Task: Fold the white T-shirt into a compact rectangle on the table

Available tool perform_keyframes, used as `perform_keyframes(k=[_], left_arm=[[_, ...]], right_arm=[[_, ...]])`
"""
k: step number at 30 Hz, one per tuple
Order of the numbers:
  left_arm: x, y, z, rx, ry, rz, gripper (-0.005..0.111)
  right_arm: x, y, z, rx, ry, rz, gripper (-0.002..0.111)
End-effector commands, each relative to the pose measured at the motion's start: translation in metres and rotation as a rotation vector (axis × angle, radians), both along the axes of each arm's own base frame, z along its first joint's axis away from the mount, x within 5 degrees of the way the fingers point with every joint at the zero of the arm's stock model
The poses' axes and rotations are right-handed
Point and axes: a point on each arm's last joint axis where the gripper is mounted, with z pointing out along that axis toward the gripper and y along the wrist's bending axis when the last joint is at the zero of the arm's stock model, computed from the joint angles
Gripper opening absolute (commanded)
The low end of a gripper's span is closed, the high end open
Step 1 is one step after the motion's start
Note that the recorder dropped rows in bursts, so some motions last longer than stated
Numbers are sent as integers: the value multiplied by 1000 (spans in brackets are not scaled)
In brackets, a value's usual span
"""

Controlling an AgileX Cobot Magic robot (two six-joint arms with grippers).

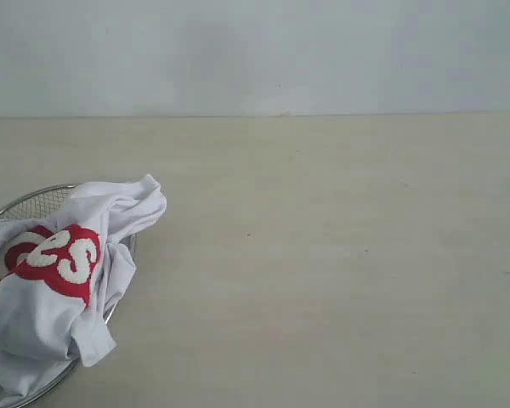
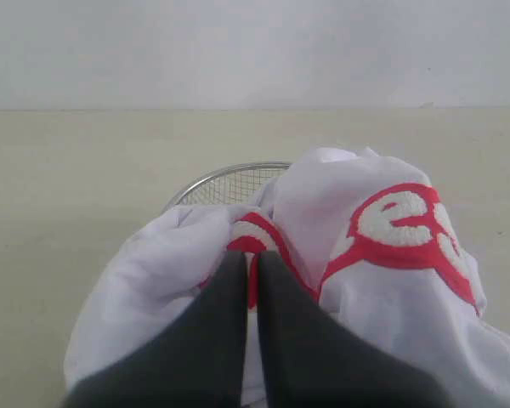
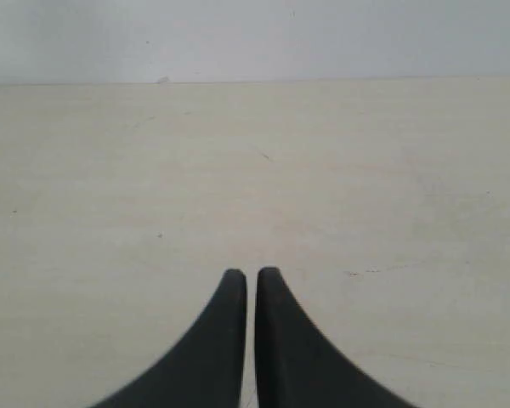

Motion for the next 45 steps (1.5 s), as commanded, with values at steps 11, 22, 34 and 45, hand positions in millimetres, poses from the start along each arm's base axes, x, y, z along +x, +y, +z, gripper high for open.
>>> perform_keyframes(k=[11,22,34,45], left_arm=[[0,0,-1,-9,1,5,5],[-3,0,22,-65,-57,12,5],[-30,-1,99,-199,-149,0,5],[4,-9,93,-267,148,-19,5]], right_arm=[[0,0,1,-8,-11,0,0],[0,0,1,-8,-11,0,0],[0,0,1,-8,-11,0,0],[0,0,1,-8,-11,0,0]])
